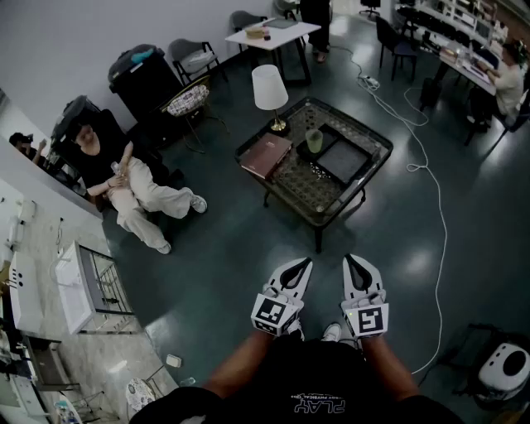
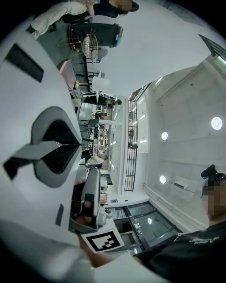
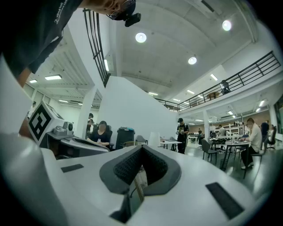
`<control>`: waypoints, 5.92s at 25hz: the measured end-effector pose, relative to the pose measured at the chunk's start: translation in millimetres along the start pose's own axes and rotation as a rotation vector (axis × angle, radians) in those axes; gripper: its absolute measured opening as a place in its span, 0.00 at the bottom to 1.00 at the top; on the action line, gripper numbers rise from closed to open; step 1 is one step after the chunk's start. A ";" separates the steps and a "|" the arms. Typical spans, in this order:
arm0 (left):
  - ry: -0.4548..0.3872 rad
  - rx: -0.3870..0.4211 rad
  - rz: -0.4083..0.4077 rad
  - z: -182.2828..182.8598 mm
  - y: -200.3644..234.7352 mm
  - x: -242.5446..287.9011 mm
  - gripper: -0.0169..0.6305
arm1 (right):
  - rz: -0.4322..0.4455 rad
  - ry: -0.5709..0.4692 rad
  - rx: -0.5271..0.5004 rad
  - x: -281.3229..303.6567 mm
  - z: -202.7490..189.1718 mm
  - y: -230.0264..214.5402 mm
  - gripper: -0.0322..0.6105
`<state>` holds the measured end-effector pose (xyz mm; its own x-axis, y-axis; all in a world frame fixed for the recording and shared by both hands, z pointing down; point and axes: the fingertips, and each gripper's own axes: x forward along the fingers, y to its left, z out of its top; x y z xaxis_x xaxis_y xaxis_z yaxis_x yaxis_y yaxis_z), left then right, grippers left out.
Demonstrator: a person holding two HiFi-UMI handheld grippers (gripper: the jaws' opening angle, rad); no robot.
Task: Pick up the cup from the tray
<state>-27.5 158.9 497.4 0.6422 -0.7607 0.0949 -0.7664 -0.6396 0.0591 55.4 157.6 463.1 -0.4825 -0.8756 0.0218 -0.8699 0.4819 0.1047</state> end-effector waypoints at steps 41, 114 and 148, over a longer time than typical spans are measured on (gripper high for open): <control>-0.015 0.008 -0.094 4.3 67.9 1.5 0.04 | -0.066 -0.057 0.008 55.6 7.3 28.4 0.07; 0.043 0.042 0.087 37.4 156.2 249.2 0.04 | 0.153 -0.045 0.090 233.3 -37.3 -174.2 0.07; 0.090 0.017 -0.098 23.8 304.4 349.6 0.04 | -0.043 0.063 0.089 396.0 -48.2 -204.2 0.07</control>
<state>-35.9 -304.4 525.0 0.7096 -0.6818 0.1779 -0.6990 -0.7129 0.0558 46.9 -289.1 498.2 -0.4394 -0.8946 0.0815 -0.8967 0.4422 0.0186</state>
